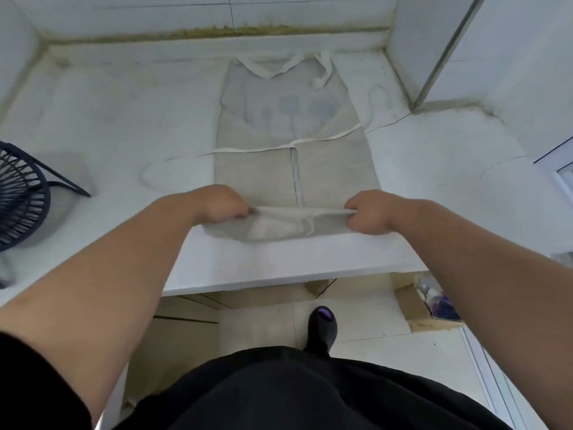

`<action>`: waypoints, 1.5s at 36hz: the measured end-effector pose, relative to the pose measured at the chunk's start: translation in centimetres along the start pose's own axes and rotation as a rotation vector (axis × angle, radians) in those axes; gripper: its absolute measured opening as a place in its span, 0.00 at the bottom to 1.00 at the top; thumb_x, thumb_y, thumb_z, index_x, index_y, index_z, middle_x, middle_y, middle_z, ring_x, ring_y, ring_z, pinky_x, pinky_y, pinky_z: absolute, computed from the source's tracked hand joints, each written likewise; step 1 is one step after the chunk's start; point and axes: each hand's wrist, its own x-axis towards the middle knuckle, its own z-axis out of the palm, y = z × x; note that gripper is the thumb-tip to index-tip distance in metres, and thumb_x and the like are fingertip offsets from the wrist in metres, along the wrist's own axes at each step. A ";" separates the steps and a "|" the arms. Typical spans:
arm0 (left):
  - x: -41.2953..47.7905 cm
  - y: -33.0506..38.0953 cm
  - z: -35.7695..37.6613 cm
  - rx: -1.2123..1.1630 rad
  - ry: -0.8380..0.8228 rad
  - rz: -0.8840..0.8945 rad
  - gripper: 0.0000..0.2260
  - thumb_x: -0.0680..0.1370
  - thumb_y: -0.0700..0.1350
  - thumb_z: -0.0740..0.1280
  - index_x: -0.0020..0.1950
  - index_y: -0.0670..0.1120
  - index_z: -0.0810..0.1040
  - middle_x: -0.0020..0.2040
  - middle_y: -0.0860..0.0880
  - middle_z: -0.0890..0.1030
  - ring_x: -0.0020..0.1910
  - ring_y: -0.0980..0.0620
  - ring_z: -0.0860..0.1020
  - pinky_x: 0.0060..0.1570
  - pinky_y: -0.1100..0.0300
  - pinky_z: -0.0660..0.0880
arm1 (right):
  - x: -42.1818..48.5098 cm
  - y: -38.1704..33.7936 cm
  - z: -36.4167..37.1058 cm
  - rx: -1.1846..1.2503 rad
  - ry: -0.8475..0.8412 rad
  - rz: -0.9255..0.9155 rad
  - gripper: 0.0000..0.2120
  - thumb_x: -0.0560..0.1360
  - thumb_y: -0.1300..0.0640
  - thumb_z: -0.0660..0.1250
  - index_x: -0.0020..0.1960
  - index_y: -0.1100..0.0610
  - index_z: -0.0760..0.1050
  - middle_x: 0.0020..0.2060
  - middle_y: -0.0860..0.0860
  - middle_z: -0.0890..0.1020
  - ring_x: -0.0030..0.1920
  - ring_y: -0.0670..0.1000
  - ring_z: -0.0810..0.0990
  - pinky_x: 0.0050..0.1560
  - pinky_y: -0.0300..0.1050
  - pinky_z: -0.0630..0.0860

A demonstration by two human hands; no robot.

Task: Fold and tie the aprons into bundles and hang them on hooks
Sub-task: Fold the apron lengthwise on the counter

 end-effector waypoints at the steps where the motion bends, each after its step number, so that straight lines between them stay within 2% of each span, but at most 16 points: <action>1: 0.4 -0.4 -0.3 -0.016 -0.001 -0.035 0.14 0.81 0.49 0.61 0.52 0.39 0.79 0.52 0.45 0.76 0.51 0.47 0.72 0.43 0.59 0.63 | 0.4 0.2 -0.6 -0.008 -0.016 0.011 0.05 0.77 0.56 0.59 0.46 0.56 0.72 0.46 0.51 0.72 0.48 0.54 0.71 0.46 0.42 0.66; 5: 1.8 -2.0 -0.4 -0.123 0.104 -0.107 0.16 0.78 0.54 0.66 0.45 0.41 0.78 0.46 0.46 0.76 0.43 0.49 0.71 0.36 0.60 0.64 | 2.0 1.4 -2.2 -0.030 -0.047 0.035 0.12 0.77 0.52 0.62 0.49 0.59 0.77 0.46 0.53 0.74 0.49 0.54 0.73 0.45 0.41 0.67; 8: 2.5 -3.3 0.3 -0.387 0.276 -0.165 0.16 0.73 0.55 0.72 0.46 0.42 0.79 0.43 0.49 0.77 0.41 0.52 0.73 0.36 0.61 0.67 | 3.3 3.0 -2.6 -0.012 0.062 0.056 0.21 0.76 0.42 0.63 0.33 0.56 0.67 0.36 0.50 0.70 0.39 0.51 0.71 0.35 0.42 0.63; 10: 2.9 -4.1 0.9 -0.587 0.359 -0.225 0.16 0.72 0.55 0.74 0.47 0.43 0.79 0.44 0.49 0.78 0.41 0.52 0.74 0.38 0.60 0.70 | 3.9 4.0 -2.7 0.066 0.156 0.070 0.25 0.74 0.38 0.65 0.31 0.56 0.64 0.32 0.49 0.67 0.34 0.49 0.67 0.32 0.41 0.60; 13: 2.9 -4.6 1.4 -0.868 0.422 -0.295 0.28 0.66 0.68 0.71 0.50 0.43 0.80 0.48 0.46 0.80 0.46 0.46 0.78 0.51 0.52 0.77 | 4.4 5.2 -2.3 0.201 0.206 0.120 0.22 0.70 0.36 0.68 0.35 0.54 0.68 0.36 0.48 0.72 0.40 0.49 0.72 0.38 0.42 0.64; 15: 2.9 -4.5 1.7 -0.960 0.416 -0.309 0.32 0.66 0.69 0.69 0.52 0.42 0.79 0.47 0.47 0.80 0.46 0.46 0.78 0.52 0.53 0.76 | 4.6 5.9 -1.6 0.351 0.273 0.170 0.21 0.69 0.38 0.70 0.37 0.54 0.69 0.39 0.49 0.75 0.44 0.51 0.74 0.43 0.44 0.67; 19: 3.3 -4.3 3.0 -0.868 0.450 -0.301 0.16 0.73 0.53 0.73 0.53 0.43 0.77 0.46 0.49 0.80 0.45 0.50 0.78 0.41 0.60 0.74 | 4.8 6.3 0.3 0.440 0.366 0.286 0.20 0.71 0.37 0.68 0.45 0.54 0.70 0.41 0.50 0.75 0.46 0.53 0.72 0.47 0.47 0.70; 25: 3.7 -3.4 4.8 -0.545 0.667 -0.374 0.10 0.80 0.50 0.63 0.52 0.44 0.68 0.44 0.46 0.74 0.44 0.46 0.70 0.43 0.56 0.65 | 5.1 5.0 1.7 0.420 0.509 0.407 0.19 0.79 0.40 0.56 0.57 0.55 0.68 0.52 0.56 0.78 0.51 0.58 0.75 0.46 0.47 0.66; 29: 4.2 -3.0 5.3 -0.497 0.674 -0.407 0.11 0.82 0.48 0.59 0.55 0.41 0.67 0.45 0.43 0.73 0.45 0.43 0.71 0.40 0.54 0.65 | 4.8 3.1 2.4 0.402 0.714 0.403 0.26 0.79 0.41 0.55 0.69 0.58 0.64 0.63 0.60 0.71 0.61 0.63 0.72 0.55 0.55 0.69; 32: 4.2 -2.5 5.8 -0.449 0.747 -0.384 0.13 0.81 0.42 0.58 0.63 0.38 0.67 0.57 0.37 0.73 0.53 0.38 0.72 0.46 0.51 0.67 | 4.5 1.5 3.4 0.179 0.713 0.216 0.35 0.74 0.35 0.48 0.73 0.55 0.63 0.71 0.60 0.64 0.68 0.63 0.65 0.67 0.60 0.59; 35: 3.6 -1.0 6.1 -0.243 0.742 -0.421 0.28 0.77 0.36 0.59 0.76 0.44 0.56 0.75 0.38 0.56 0.70 0.37 0.60 0.63 0.44 0.63 | 4.6 0.4 4.6 -0.050 0.451 0.044 0.38 0.70 0.33 0.33 0.76 0.47 0.51 0.76 0.53 0.53 0.74 0.59 0.53 0.72 0.60 0.39; 37: 3.3 0.5 6.3 0.028 0.621 -0.313 0.33 0.78 0.39 0.58 0.79 0.51 0.46 0.79 0.43 0.43 0.77 0.41 0.46 0.71 0.41 0.51 | 4.9 0.6 5.1 -0.086 0.342 0.021 0.33 0.76 0.34 0.35 0.77 0.46 0.45 0.77 0.51 0.48 0.75 0.58 0.49 0.73 0.59 0.35; 40: 3.7 2.3 7.2 0.216 0.366 0.080 0.26 0.82 0.56 0.48 0.79 0.55 0.43 0.79 0.51 0.41 0.77 0.49 0.39 0.73 0.45 0.39 | 5.2 0.6 4.9 -0.100 0.291 0.011 0.31 0.78 0.35 0.39 0.77 0.47 0.42 0.77 0.50 0.45 0.75 0.58 0.47 0.74 0.59 0.35; 43: 4.1 2.7 8.1 0.213 0.186 0.110 0.34 0.77 0.69 0.46 0.77 0.57 0.37 0.78 0.53 0.34 0.76 0.52 0.34 0.74 0.46 0.35 | 5.3 0.7 4.2 -0.100 0.243 -0.002 0.38 0.73 0.28 0.42 0.77 0.46 0.41 0.77 0.49 0.43 0.76 0.58 0.46 0.74 0.59 0.36; 48: 4.1 2.4 7.5 0.183 0.175 0.102 0.43 0.72 0.73 0.55 0.78 0.54 0.38 0.78 0.55 0.36 0.77 0.54 0.36 0.75 0.49 0.37 | 5.1 1.1 3.3 -0.137 0.147 -0.034 0.52 0.63 0.20 0.53 0.77 0.45 0.40 0.77 0.47 0.40 0.76 0.57 0.45 0.73 0.61 0.37; 54: 4.3 2.9 5.2 0.169 0.234 0.093 0.40 0.70 0.68 0.66 0.77 0.54 0.58 0.75 0.51 0.53 0.73 0.49 0.54 0.71 0.51 0.56 | 5.2 0.6 1.6 -0.150 0.168 -0.050 0.41 0.69 0.24 0.50 0.75 0.45 0.54 0.76 0.47 0.53 0.73 0.54 0.57 0.71 0.64 0.51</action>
